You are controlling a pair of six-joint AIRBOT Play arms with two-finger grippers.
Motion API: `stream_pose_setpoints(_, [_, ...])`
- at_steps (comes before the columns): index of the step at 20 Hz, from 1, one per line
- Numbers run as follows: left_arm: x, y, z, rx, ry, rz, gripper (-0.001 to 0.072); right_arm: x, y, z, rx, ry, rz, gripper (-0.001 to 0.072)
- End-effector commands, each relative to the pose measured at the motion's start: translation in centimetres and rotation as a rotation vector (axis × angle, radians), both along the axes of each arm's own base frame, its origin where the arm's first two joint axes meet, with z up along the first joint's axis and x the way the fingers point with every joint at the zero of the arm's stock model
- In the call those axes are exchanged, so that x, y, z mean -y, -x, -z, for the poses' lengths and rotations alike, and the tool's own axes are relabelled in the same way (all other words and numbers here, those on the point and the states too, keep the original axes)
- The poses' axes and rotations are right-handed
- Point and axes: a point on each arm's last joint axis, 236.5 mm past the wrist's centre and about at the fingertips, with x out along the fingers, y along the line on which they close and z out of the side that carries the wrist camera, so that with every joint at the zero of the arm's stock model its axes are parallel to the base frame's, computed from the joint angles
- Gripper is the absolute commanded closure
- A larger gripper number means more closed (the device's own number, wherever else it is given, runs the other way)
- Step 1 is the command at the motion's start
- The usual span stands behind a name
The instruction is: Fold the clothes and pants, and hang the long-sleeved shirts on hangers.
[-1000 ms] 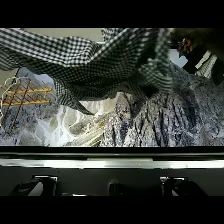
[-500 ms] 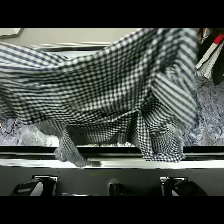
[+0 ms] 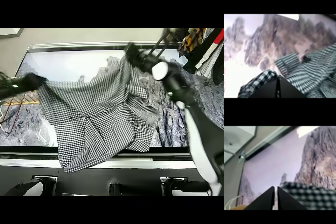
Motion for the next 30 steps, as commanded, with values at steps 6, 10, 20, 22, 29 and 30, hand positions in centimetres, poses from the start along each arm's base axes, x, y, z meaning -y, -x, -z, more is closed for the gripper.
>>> stream_pose_setpoints(6, [0.0,-1.9,11.9,-0.243,0.018,0.013,0.0678,2.8,9.5,6.2,-0.327,0.304,-0.372,0.0200])
stream_pose_setpoints(10, [0.0,-1.9,11.9,-0.235,0.005,0.026,0.0678,8.5,19.3,6.3,-0.499,0.469,-0.411,0.0124])
stream_pose_setpoints(20, [0.0,-1.9,11.9,-0.235,0.005,0.026,0.0678,-4.4,36.9,21.4,-0.774,-0.028,-0.291,0.0043])
stream_pose_setpoints(22, [0.0,-1.9,11.9,-0.234,0.005,0.025,0.0678,-6.0,37.6,23.4,-0.821,-0.043,-0.271,0.0043])
stream_pose_setpoints(29, [0.0,-1.9,11.6,-0.229,0.005,0.025,0.0678,-8.7,32.9,23.4,-0.662,-0.053,-0.255,0.0679])
stream_pose_setpoints(30, [0.0,-1.9,10.9,-0.217,0.005,0.031,0.0679,-9.2,31.5,21.7,-0.603,-0.051,-0.282,0.0679])
